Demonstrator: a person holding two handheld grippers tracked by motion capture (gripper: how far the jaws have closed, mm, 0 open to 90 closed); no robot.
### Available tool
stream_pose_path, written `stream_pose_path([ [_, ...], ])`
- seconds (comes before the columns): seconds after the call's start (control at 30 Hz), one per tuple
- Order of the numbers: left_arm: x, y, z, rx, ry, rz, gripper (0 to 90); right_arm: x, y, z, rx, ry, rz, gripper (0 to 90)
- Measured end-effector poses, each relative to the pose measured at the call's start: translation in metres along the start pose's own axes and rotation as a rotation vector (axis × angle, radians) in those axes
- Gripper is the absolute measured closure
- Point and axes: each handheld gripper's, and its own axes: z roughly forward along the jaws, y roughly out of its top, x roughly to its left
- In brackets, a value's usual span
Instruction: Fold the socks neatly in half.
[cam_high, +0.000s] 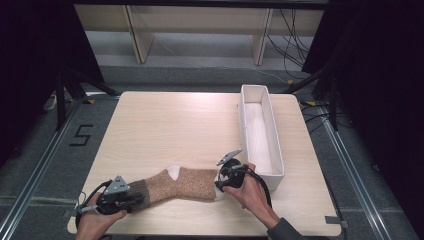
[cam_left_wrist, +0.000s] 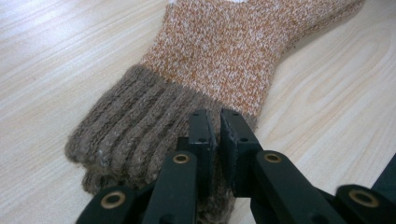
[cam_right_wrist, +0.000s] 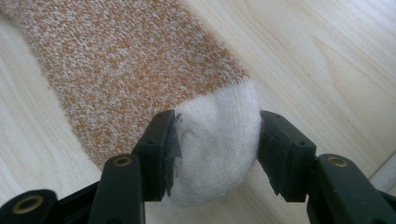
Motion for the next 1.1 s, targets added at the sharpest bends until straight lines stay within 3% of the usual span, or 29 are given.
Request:
stream_pose_path([
  [0.1,0.0,0.0,0.0,0.004,0.004,0.007,83.1,0.0,-0.001,0.002,0.003,0.002,0.035,47.6],
  [0.17,0.001,-0.001,0.0,0.013,0.018,0.024,83.4,0.0,-0.002,0.004,-0.01,0.007,0.012,47.6],
  [0.27,0.002,-0.003,-0.002,0.018,0.015,0.016,83.9,0.001,-0.004,0.006,-0.006,0.035,0.065,47.6],
  [0.37,0.004,-0.009,-0.005,0.007,0.01,-0.007,84.4,0.002,-0.007,0.007,-0.017,0.074,0.07,47.4],
  [0.47,0.006,-0.014,-0.009,0.004,0.013,-0.02,84.6,0.003,-0.008,0.01,-0.015,0.106,0.109,44.6],
  [0.5,0.006,-0.015,-0.01,0.003,0.011,-0.019,84.6,0.004,-0.009,0.011,-0.014,0.122,0.141,44.3],
  [0.53,0.006,-0.016,-0.01,0.0,0.02,-0.021,84.6,0.002,-0.009,0.013,-0.031,0.137,0.133,44.2],
  [0.6,0.008,-0.016,-0.012,0.011,0.017,-0.013,84.6,0.003,-0.01,0.013,-0.027,0.141,0.164,44.0],
  [0.63,0.009,-0.017,-0.012,-0.001,0.016,-0.017,84.6,0.003,-0.01,0.014,-0.037,0.148,0.149,44.1],
  [0.7,0.009,-0.018,-0.012,-0.002,0.019,-0.026,84.6,0.007,-0.01,0.014,-0.025,0.148,0.165,44.3],
  [0.77,0.009,-0.018,-0.012,-0.001,0.02,-0.023,84.6,0.008,-0.01,0.015,-0.046,0.155,0.128,47.2],
  [0.8,0.008,-0.017,-0.012,0.012,0.025,-0.016,84.6,0.01,-0.01,0.014,-0.027,0.151,0.151,50.1],
  [0.87,0.007,-0.016,-0.012,0.019,0.026,-0.008,84.7,0.009,-0.011,0.015,-0.044,0.194,0.135,56.0],
  [0.93,0.007,-0.016,-0.011,0.016,0.028,-0.007,84.7,0.009,-0.012,0.015,-0.046,0.199,0.138,60.6],
  [1.0,0.007,-0.017,-0.011,0.008,0.025,-0.014,84.7,0.009,-0.012,0.015,-0.064,0.202,0.104,65.5],
  [1.03,0.007,-0.017,-0.011,0.011,0.027,-0.01,84.7,0.008,-0.012,0.017,-0.089,0.228,0.063,67.8],
  [1.07,0.007,-0.017,-0.012,0.018,0.033,-0.003,84.7,0.011,-0.012,0.016,-0.092,0.206,0.086,69.8],
  [1.1,0.007,-0.017,-0.011,0.015,0.033,-0.004,84.7,0.011,-0.012,0.016,-0.093,0.209,0.069,70.9],
])
